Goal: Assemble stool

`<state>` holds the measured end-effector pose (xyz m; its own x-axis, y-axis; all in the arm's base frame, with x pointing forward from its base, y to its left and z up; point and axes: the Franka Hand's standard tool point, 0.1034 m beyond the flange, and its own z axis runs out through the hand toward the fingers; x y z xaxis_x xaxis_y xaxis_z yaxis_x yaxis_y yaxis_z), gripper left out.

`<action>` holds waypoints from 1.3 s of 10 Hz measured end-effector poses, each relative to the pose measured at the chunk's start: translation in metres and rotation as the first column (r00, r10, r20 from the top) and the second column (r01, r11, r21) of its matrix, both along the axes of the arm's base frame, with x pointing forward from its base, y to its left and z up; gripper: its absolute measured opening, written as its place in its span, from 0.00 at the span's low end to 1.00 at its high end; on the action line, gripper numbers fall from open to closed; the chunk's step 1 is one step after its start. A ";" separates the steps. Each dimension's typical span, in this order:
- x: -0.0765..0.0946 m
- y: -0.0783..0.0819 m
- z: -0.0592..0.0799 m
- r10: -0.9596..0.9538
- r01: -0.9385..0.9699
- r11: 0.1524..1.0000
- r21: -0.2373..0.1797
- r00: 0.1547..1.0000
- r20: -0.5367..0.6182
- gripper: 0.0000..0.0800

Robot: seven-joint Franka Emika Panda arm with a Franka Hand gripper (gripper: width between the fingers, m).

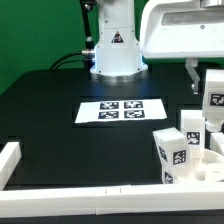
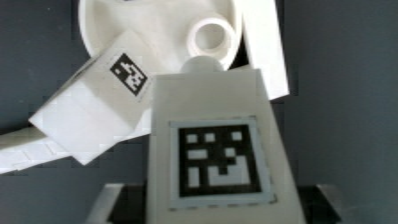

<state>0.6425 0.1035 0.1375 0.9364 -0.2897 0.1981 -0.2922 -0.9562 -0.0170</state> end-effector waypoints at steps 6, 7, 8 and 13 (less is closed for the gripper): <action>0.000 0.006 -0.036 0.007 -0.007 1.000 -0.025 1.000 -0.012 0.42; 0.000 0.009 -0.039 0.014 -0.014 1.000 -0.027 1.000 -0.010 0.42; -0.001 0.011 -0.043 0.018 -0.018 0.999 -0.029 1.000 -0.012 0.42; 0.002 0.013 -0.059 0.027 -0.027 0.999 -0.035 1.000 0.013 0.42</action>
Offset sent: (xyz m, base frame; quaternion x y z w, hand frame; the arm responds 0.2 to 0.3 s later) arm 0.0023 -0.0015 -0.0219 -0.0192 0.0204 -0.0035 0.9996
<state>0.6446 0.1165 0.0788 0.9410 -0.2569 0.2202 -0.2662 -0.9638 0.0129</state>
